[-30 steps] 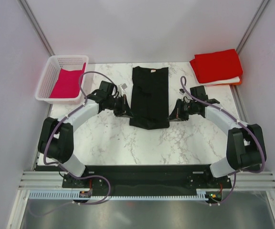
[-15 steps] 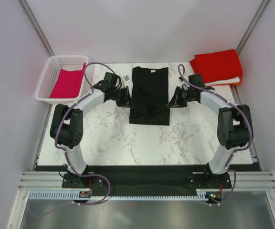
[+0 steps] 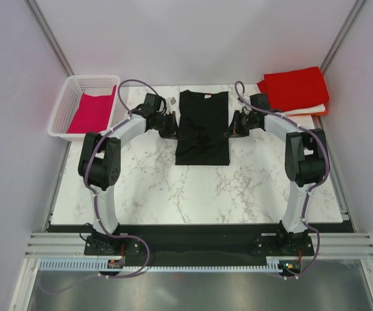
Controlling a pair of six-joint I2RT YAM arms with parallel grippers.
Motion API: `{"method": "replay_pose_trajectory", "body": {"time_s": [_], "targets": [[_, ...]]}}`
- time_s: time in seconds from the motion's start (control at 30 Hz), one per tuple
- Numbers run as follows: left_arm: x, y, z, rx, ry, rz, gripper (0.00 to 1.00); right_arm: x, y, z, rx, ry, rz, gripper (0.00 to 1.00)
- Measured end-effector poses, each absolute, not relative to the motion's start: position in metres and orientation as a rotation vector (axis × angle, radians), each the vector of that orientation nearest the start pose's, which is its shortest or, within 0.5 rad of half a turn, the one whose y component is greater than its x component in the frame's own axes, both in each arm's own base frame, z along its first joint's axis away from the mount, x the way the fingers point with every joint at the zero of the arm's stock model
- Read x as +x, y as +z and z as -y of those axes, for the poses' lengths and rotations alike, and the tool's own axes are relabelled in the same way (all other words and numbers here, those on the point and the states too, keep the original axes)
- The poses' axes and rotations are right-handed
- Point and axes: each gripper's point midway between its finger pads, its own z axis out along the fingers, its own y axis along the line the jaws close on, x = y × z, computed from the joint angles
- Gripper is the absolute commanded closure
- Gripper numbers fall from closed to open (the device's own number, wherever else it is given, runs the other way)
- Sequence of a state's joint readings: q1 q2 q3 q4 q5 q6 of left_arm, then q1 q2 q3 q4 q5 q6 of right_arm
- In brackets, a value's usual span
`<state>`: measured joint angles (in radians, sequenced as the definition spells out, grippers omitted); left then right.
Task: Fold and stack the t-shirts
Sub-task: Fold the tshirt
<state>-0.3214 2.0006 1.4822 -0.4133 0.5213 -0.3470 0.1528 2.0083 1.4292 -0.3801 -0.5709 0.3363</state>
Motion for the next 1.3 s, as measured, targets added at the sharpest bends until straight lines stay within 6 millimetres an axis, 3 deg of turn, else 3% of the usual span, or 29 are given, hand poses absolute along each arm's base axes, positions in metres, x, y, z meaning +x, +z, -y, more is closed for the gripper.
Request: {"method": "replay_pose_trajectory", "body": {"time_s": [0.3,0.33,0.37,0.47,0.63,0.73,0.9,0.97,1.13,1.3], "targets": [[0.451,0.089,0.250,0.240,-0.883,-2.491,0.94,0.468,0.074,-0.176,-0.047,0.876,-2.499,0.99],[0.453,0.091,0.251,0.242,-0.880,-2.483,0.89,0.471,0.075,-0.176,-0.051,0.871,-2.494,0.89],[0.455,0.092,0.250,0.243,-0.874,-2.477,0.69,0.473,0.076,-0.175,-0.055,0.865,-2.488,0.78],[0.461,0.092,0.247,0.244,-0.829,-2.466,0.49,0.476,0.076,-0.173,-0.062,0.838,-2.481,0.50],[0.465,0.087,0.234,0.212,-0.733,-2.478,0.43,0.476,0.076,-0.168,-0.070,0.808,-2.483,0.42],[0.450,0.088,0.218,0.176,-0.690,-2.511,0.42,0.461,0.084,-0.161,-0.055,0.808,-2.485,0.41],[0.403,0.103,0.190,0.080,-0.786,-2.552,0.38,0.410,0.098,-0.156,0.000,0.881,-2.504,0.39],[0.386,0.101,0.183,0.023,-0.853,-2.573,0.35,0.393,0.092,-0.157,0.028,0.921,-2.528,0.39],[0.344,0.068,0.185,-0.122,-1.046,-2.688,0.31,0.359,0.061,-0.161,0.145,1.004,-2.632,0.39],[0.333,0.059,0.196,-0.182,-1.171,-2.722,0.31,0.353,0.046,-0.163,0.235,1.049,-2.667,0.40]]}}
